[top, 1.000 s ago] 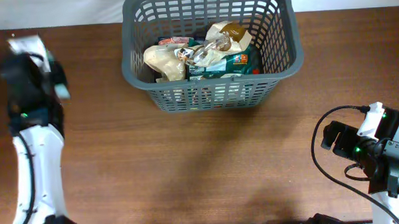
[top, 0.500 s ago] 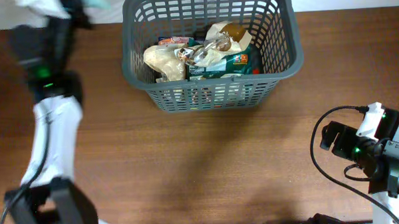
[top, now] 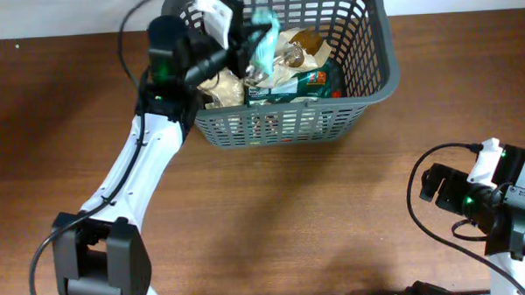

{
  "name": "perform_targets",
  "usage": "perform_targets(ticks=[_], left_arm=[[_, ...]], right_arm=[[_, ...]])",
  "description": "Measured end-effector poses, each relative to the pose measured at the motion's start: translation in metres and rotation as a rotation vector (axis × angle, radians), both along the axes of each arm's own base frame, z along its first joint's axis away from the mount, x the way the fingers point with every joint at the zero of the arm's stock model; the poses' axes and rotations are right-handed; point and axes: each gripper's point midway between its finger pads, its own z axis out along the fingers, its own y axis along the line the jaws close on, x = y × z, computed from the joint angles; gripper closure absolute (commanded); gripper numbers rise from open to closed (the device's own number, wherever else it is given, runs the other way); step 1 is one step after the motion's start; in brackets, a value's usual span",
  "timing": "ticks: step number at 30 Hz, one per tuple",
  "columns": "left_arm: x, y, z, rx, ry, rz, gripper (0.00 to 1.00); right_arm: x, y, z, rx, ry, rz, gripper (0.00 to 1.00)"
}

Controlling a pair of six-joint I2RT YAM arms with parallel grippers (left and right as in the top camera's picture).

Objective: Pack container

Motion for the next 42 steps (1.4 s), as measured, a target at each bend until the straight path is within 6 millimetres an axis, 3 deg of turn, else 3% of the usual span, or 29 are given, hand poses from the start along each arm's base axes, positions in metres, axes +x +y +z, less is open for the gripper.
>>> perform_targets(ticks=[4,8,11,16,18,20,22,24,27,29,31,35,38,42], left_arm=[[0.003,0.018,-0.046,0.153,0.116,0.094,0.44],[0.007,0.045,-0.080,0.333,0.161,0.216,0.30],[0.014,0.063,-0.088,0.423,0.146,0.293,0.23],[0.022,0.080,-0.085,0.488,0.114,0.374,0.14],[0.026,0.088,-0.074,0.502,0.091,0.414,0.13],[0.026,0.093,-0.049,0.496,0.047,0.453,0.13],[0.023,0.112,-0.015,0.493,0.001,0.527,0.13],[0.012,0.143,0.028,0.480,-0.049,0.619,0.03],[-0.023,0.197,0.097,0.443,-0.127,0.772,0.00],[-0.060,0.235,0.137,0.422,-0.165,0.876,0.01],[-0.089,0.259,0.159,0.412,-0.187,0.953,0.01],[-0.143,0.307,0.172,0.419,-0.149,1.099,0.03],[-0.168,0.336,0.166,0.414,-0.087,1.196,0.02],[-0.200,0.369,0.165,0.369,-0.031,1.337,0.00]], right_arm=[[0.000,0.000,0.000,0.001,0.002,0.000,0.01],[-0.001,0.001,-0.001,0.002,0.006,0.001,0.01],[-0.002,0.001,-0.001,0.003,0.008,0.000,0.01],[0.000,0.000,0.000,0.000,0.000,0.000,0.01],[0.001,-0.001,0.002,-0.007,-0.007,-0.001,0.01],[0.006,-0.004,0.012,-0.026,-0.036,0.001,0.01],[0.015,-0.009,0.039,-0.066,-0.105,-0.001,0.01],[0.022,-0.014,0.074,-0.115,-0.196,0.001,0.01],[0.023,-0.016,0.131,-0.186,-0.330,-0.002,0.01],[0.014,-0.016,0.161,-0.222,-0.383,-0.012,0.00],[0.004,-0.014,0.179,-0.252,-0.409,-0.017,0.07],[-0.020,-0.008,0.192,-0.298,-0.416,-0.005,0.10],[-0.034,-0.004,0.201,-0.331,-0.457,-0.001,0.10],[-0.068,0.009,0.220,-0.386,-0.567,-0.006,0.09]])
